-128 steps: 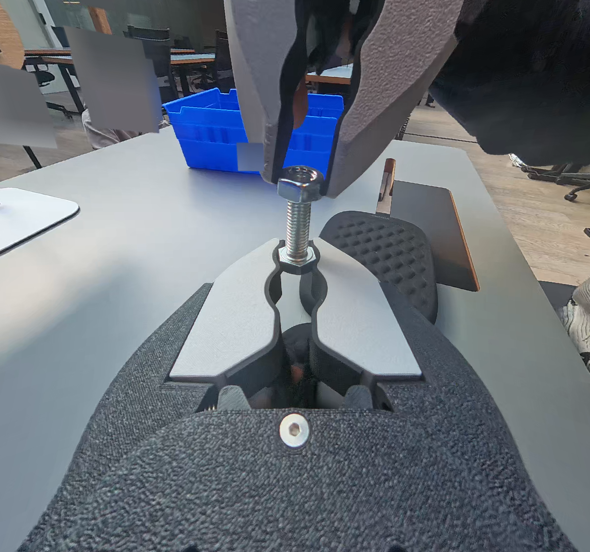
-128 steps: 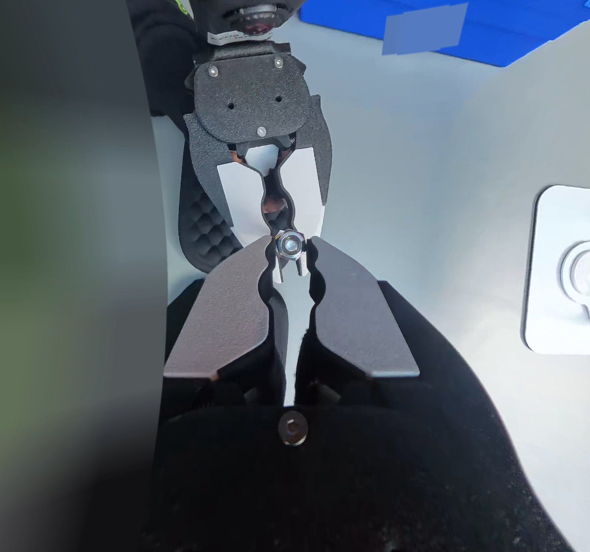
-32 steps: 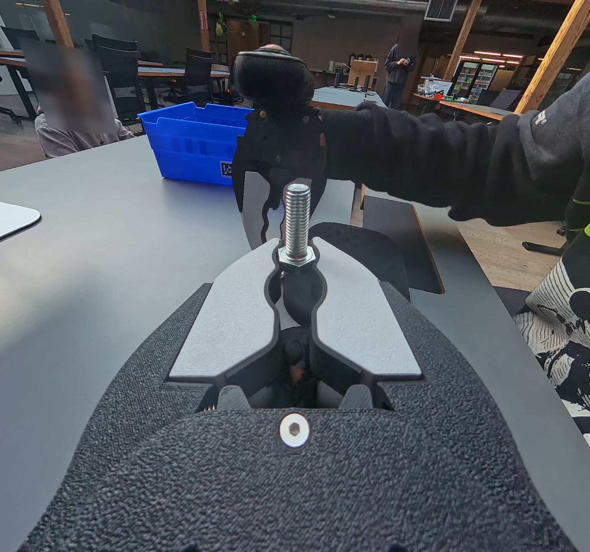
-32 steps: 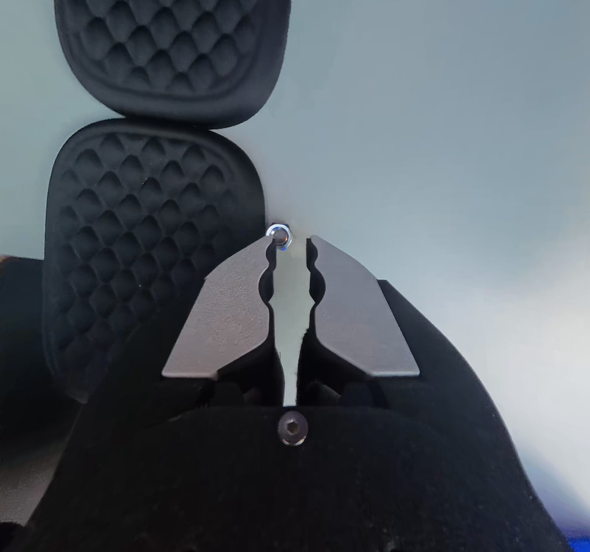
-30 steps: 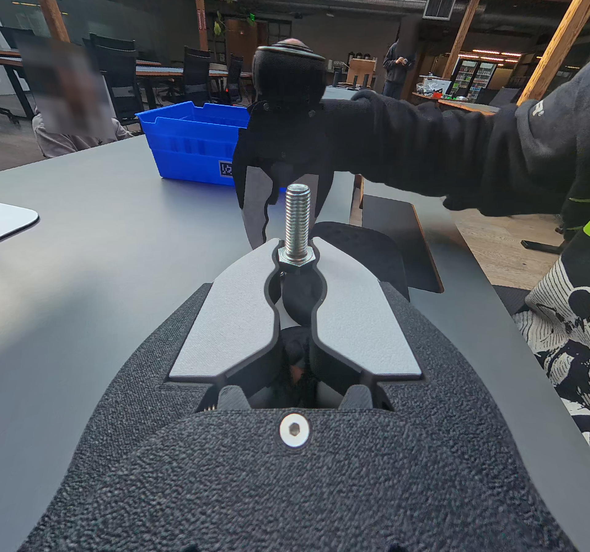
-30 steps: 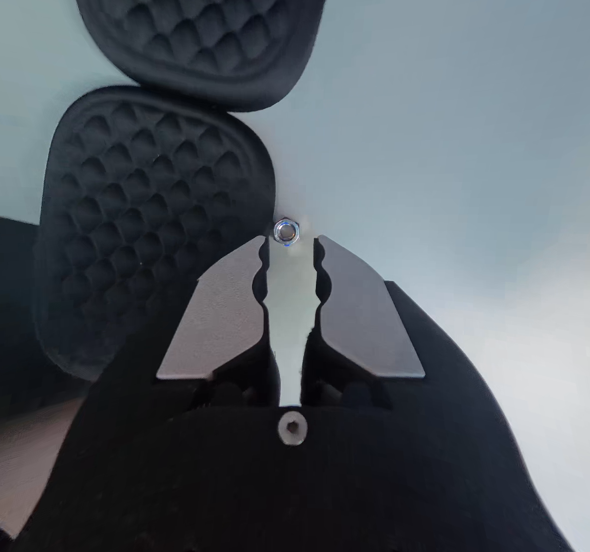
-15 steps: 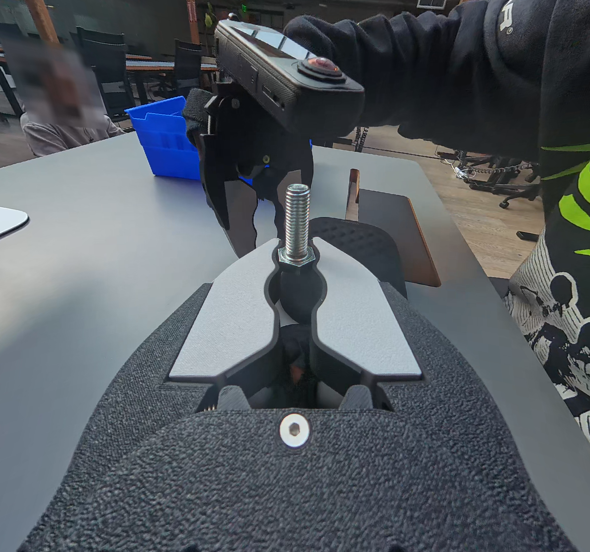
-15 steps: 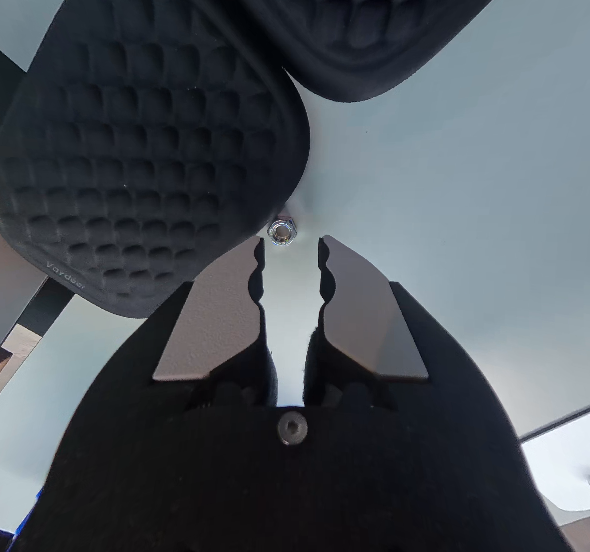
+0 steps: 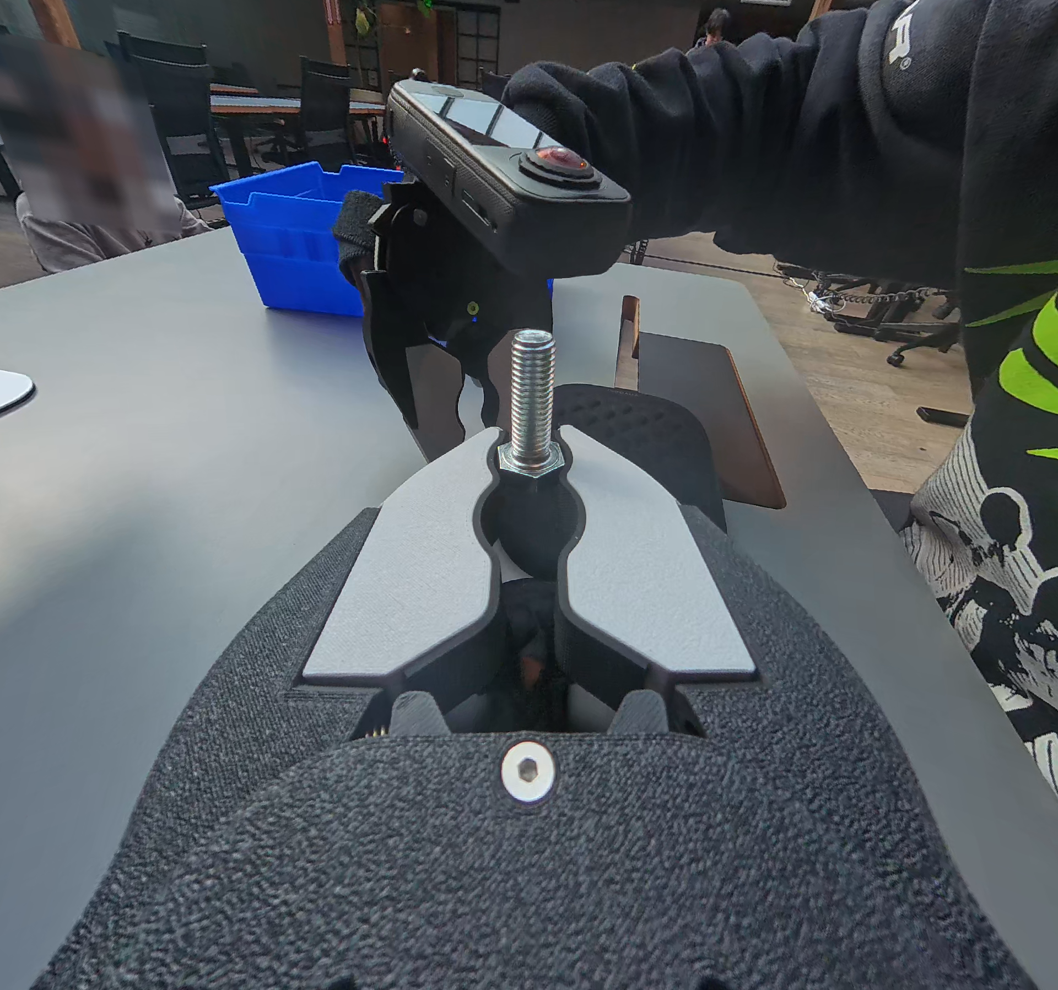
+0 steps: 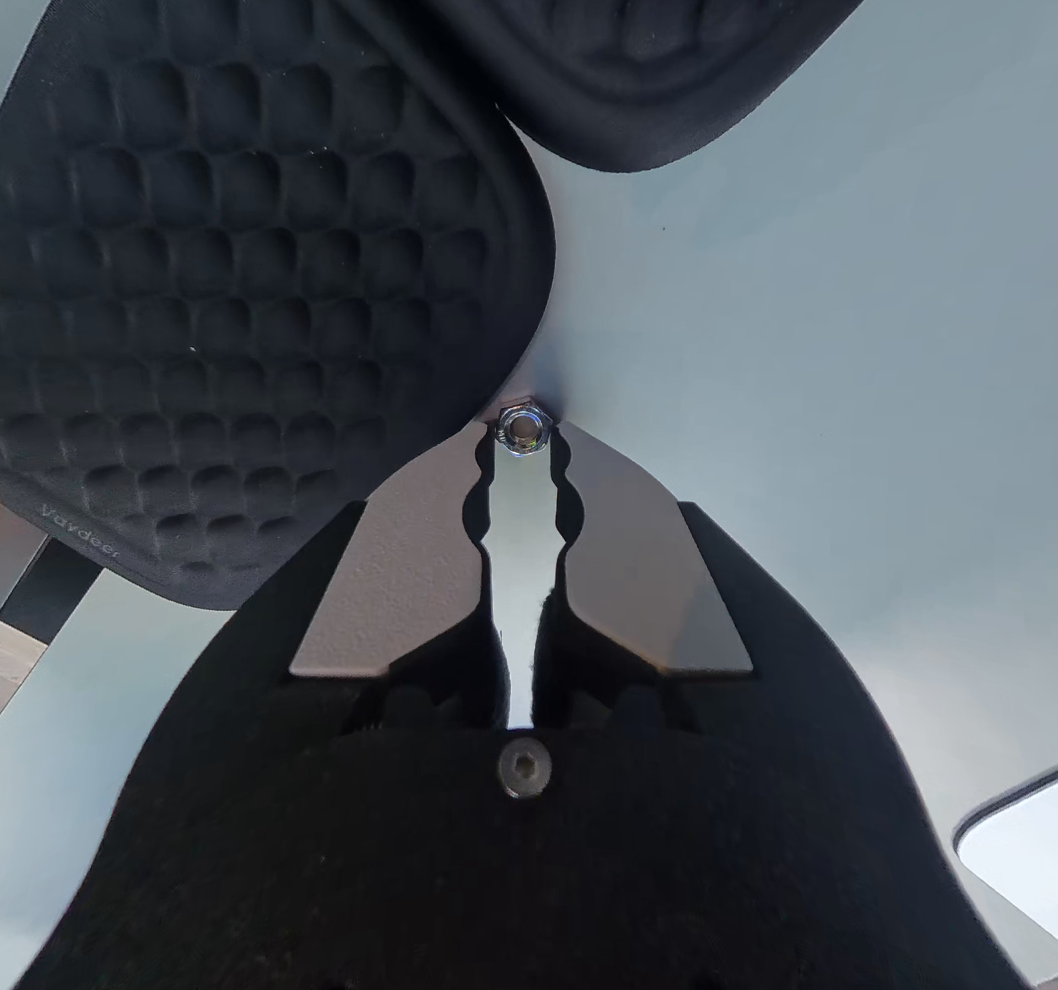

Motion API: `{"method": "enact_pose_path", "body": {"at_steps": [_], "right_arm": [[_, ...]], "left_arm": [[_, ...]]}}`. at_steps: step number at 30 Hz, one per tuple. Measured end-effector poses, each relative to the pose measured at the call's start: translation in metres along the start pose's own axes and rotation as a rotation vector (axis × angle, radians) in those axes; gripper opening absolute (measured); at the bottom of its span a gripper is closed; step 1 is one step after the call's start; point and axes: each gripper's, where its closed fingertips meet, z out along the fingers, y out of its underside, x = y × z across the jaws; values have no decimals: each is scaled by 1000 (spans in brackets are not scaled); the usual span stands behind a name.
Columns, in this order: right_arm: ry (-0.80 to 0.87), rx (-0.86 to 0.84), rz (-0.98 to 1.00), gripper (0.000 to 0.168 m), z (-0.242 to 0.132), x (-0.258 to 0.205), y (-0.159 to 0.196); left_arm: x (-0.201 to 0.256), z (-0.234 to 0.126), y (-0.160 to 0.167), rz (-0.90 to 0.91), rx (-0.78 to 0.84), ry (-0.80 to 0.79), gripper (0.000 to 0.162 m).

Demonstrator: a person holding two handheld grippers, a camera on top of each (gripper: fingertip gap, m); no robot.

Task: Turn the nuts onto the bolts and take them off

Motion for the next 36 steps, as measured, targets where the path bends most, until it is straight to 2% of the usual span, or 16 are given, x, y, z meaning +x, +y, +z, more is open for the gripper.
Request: {"method": "enact_pose_path", "body": {"at_steps": [4,6,11,13,16,19,22,27,36], "right_arm": [[20,-29,-33,25,1,3,-1],[-2,-34,-29,18,2,1,0],[3,5,28,17,-2,3,1],[37,62,63,17,-20,10,-9],[111,139,51,17,-66,22,-37],[162,198,-44,17,-110,27,-77],[141,206,-175,17,-131,23,-115],[45,117,-355,17,-123,17,-143],[-77,53,-456,17,-112,13,-148]], "left_arm": [[1,1,1,9,-9,3,14],[1,0,1,9,-6,3,14],[1,0,1,9,-9,0,14],[1,1,2,13,-14,5,14],[7,1,4,26,-21,50,14],[20,1,6,52,-35,150,14],[31,1,10,63,-62,236,14],[40,-2,12,37,-79,341,13],[48,-5,13,36,-75,418,14]]}}
